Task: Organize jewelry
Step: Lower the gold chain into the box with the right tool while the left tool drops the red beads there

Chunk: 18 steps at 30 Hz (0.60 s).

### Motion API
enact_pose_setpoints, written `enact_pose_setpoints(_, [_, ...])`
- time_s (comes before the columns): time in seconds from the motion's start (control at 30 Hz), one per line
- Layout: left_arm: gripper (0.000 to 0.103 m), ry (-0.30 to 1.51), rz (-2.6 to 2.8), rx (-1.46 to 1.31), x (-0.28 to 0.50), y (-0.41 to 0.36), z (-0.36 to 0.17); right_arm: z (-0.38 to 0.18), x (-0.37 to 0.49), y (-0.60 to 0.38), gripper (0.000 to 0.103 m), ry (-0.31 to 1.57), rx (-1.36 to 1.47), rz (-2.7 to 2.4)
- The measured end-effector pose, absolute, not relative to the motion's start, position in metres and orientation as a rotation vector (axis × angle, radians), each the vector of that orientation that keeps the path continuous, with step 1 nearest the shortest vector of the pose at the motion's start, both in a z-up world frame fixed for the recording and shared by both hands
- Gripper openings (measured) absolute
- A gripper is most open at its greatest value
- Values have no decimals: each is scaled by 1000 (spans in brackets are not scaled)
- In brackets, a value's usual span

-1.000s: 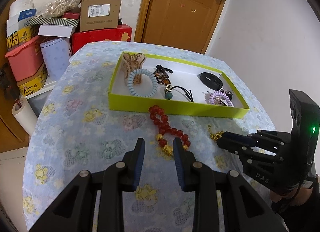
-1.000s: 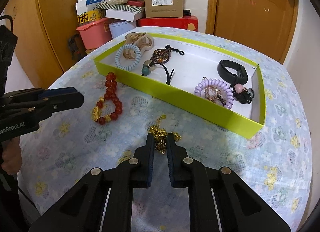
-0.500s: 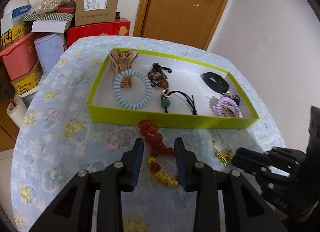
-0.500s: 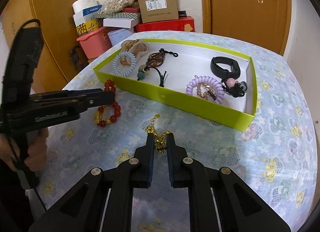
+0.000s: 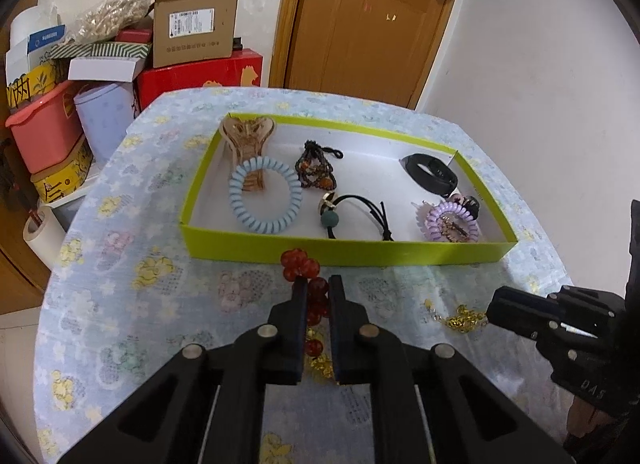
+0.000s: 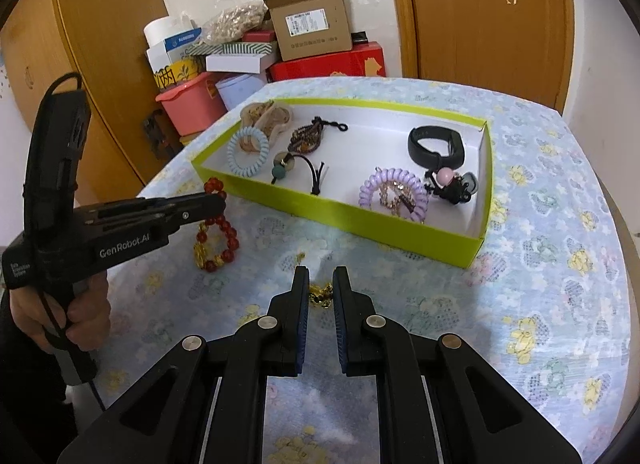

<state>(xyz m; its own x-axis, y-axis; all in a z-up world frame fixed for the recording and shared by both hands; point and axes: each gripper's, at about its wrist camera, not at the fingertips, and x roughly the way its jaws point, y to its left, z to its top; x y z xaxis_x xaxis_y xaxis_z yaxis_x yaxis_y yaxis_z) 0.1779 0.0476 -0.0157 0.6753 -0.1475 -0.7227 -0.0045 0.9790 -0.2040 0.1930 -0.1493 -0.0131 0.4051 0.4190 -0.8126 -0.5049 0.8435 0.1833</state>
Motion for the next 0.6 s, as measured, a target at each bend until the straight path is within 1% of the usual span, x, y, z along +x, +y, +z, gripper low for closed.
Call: enact_pose_setpoints(0.6, [10, 759, -116, -158, 153, 39, 21, 39, 191, -151, 12, 892, -107, 604])
